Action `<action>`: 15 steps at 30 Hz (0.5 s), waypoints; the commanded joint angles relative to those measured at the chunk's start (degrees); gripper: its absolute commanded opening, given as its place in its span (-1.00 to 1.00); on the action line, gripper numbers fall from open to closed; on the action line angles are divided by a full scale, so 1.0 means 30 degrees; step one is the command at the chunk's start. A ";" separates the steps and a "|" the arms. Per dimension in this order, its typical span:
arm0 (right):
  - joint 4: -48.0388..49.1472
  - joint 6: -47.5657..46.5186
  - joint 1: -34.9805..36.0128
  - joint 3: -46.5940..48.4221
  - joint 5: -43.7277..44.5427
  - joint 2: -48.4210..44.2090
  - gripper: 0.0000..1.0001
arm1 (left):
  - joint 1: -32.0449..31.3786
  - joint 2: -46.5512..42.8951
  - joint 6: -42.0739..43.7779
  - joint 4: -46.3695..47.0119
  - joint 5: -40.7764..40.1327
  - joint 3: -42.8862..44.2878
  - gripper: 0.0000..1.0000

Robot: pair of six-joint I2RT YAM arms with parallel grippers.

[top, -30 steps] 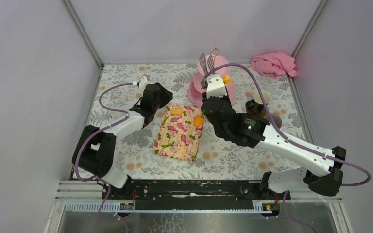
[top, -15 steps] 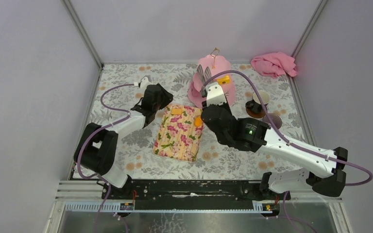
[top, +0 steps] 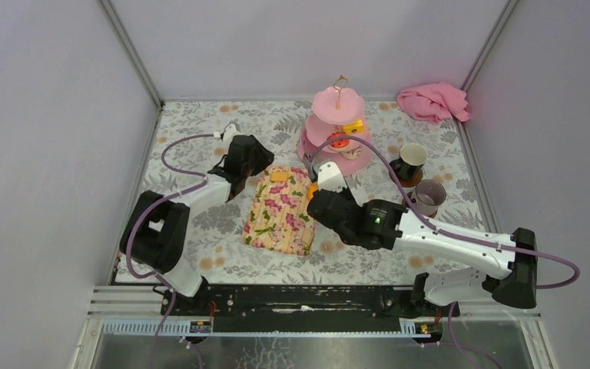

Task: Serve the afternoon tea
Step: Place the desert on the desert table.

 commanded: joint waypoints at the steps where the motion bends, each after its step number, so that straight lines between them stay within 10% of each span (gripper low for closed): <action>1: 0.0548 0.1496 0.0516 -0.0672 -0.1133 -0.0534 -0.62 | 0.0107 0.0427 -0.0047 0.0169 0.0436 -0.0235 0.03; 15: -0.0358 0.3906 0.2104 -0.1617 -0.1731 0.1709 -0.58 | -0.0102 0.0861 -0.0049 0.0627 0.1762 -0.0237 0.02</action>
